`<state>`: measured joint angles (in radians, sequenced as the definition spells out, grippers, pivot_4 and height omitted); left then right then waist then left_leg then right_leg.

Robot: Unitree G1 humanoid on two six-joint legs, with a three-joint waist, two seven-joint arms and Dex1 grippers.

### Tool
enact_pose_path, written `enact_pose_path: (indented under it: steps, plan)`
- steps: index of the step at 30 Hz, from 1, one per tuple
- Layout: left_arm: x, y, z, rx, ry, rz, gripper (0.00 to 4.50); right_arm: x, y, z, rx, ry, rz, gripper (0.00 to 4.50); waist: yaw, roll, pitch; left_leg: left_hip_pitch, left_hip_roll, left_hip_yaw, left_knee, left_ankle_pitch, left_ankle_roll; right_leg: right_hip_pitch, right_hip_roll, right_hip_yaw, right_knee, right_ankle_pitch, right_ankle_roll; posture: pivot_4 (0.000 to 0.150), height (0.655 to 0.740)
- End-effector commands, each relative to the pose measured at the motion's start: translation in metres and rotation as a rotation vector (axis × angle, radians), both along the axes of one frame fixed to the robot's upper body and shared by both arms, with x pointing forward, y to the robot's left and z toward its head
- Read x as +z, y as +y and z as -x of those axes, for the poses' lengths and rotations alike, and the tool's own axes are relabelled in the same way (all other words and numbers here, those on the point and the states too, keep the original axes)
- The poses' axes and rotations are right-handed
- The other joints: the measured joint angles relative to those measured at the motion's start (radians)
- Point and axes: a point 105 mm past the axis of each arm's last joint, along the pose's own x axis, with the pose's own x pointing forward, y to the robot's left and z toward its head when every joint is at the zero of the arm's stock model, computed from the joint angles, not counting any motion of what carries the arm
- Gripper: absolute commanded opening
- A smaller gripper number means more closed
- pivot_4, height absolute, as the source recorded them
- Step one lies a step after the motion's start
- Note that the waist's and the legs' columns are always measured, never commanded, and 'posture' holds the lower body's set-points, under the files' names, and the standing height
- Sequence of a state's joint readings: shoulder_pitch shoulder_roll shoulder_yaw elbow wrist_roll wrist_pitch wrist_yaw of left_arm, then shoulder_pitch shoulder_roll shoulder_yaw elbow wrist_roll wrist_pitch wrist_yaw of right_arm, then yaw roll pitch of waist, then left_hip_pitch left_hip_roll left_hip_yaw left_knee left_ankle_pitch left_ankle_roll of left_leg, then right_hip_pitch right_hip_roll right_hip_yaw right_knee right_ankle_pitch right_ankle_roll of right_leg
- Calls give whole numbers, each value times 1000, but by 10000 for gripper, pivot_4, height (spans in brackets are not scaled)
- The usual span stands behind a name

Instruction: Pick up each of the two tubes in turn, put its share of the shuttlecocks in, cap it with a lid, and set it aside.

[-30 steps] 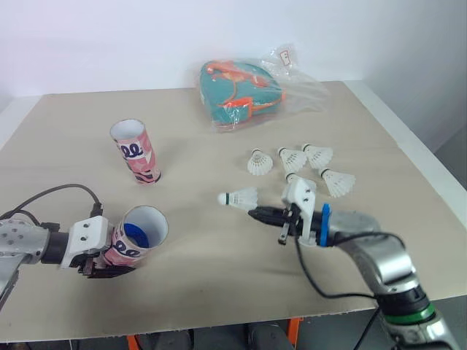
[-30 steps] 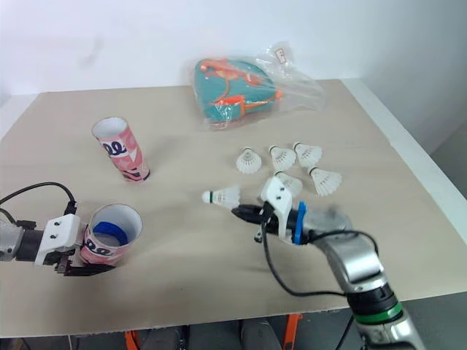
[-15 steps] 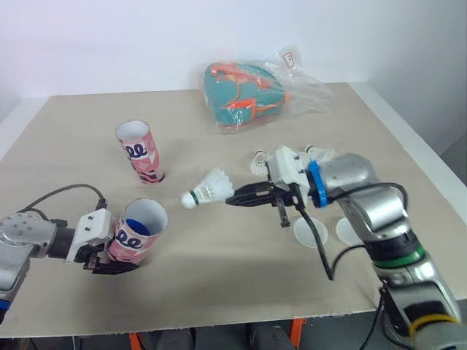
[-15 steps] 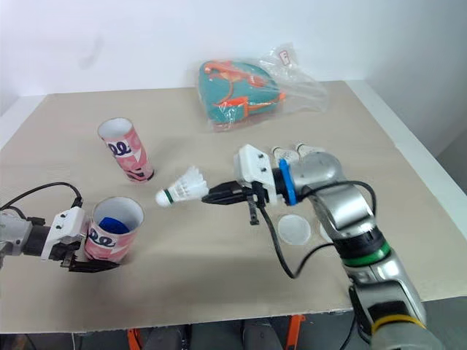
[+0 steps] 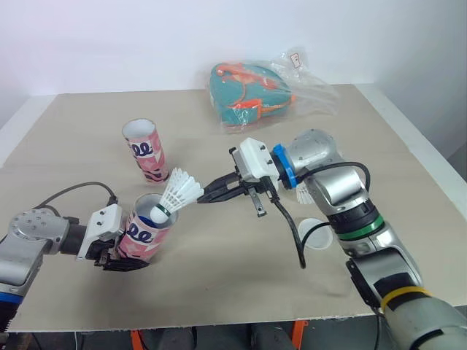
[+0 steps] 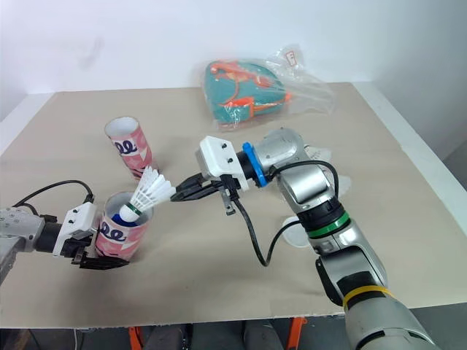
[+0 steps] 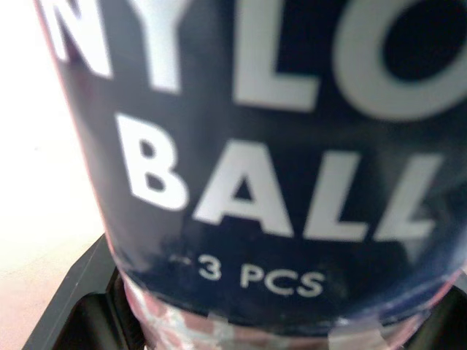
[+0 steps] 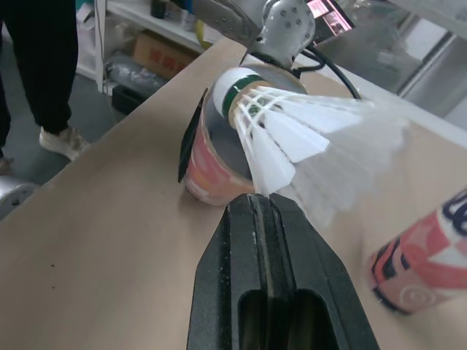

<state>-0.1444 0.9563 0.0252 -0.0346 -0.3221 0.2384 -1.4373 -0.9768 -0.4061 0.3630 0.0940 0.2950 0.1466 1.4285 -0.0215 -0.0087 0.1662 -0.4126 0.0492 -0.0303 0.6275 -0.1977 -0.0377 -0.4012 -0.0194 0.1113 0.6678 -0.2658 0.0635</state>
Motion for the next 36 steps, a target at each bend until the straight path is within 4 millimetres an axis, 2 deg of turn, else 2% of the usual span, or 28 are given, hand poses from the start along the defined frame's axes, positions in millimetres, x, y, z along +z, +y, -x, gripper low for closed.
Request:
enact_pose_path:
  steps: [1,11,14,17,24,27,30,33,36]
  plan:
    - [-14,-11,9,-43,59,1,33855,3,8,-6,12,-97,38,246,0,0,0,0,0,0,0,0,0,0,0,0,0,0,0,1500,7400]
    - [-12,-11,7,-43,58,3,33855,7,21,0,105,-148,74,246,0,0,0,0,0,0,0,0,0,0,0,0,0,0,-1,1500,7400]
    - [-12,-11,6,-40,55,5,33855,15,25,3,130,-85,47,246,0,0,0,0,0,0,0,0,0,0,0,0,0,0,0,1500,7400]
    - [-11,-11,5,-38,54,7,33855,18,22,7,146,-28,47,10044,0,0,0,0,0,0,0,0,0,0,0,0,0,0,-1,1500,7400]
    - [-11,-12,4,-38,55,9,33855,31,14,10,124,32,-34,42726,1,0,0,0,0,0,0,0,0,0,0,0,0,0,-1,1500,7400]
    - [-10,-14,4,-41,54,10,33855,40,-1,3,47,100,-114,42726,2,0,0,-1,0,-1,0,0,0,0,0,0,0,0,-1,1500,7400]
    - [-10,-14,6,-47,53,2,33855,37,-24,-13,-100,169,-189,42726,3,-1,0,-1,-1,-1,0,0,0,1,-2,0,0,0,0,1500,7400]
    - [-10,-10,8,-49,52,-31,33855,24,-53,-34,-338,246,-299,42726,3,-1,0,-1,-2,0,0,0,0,1,-3,0,-1,0,1,1500,7400]
    - [-7,-4,10,-50,51,-64,33855,-4,-75,-43,-557,210,-310,42726,1,-1,0,-2,-2,-1,-1,0,0,-1,-2,0,-1,-1,1,1500,7400]
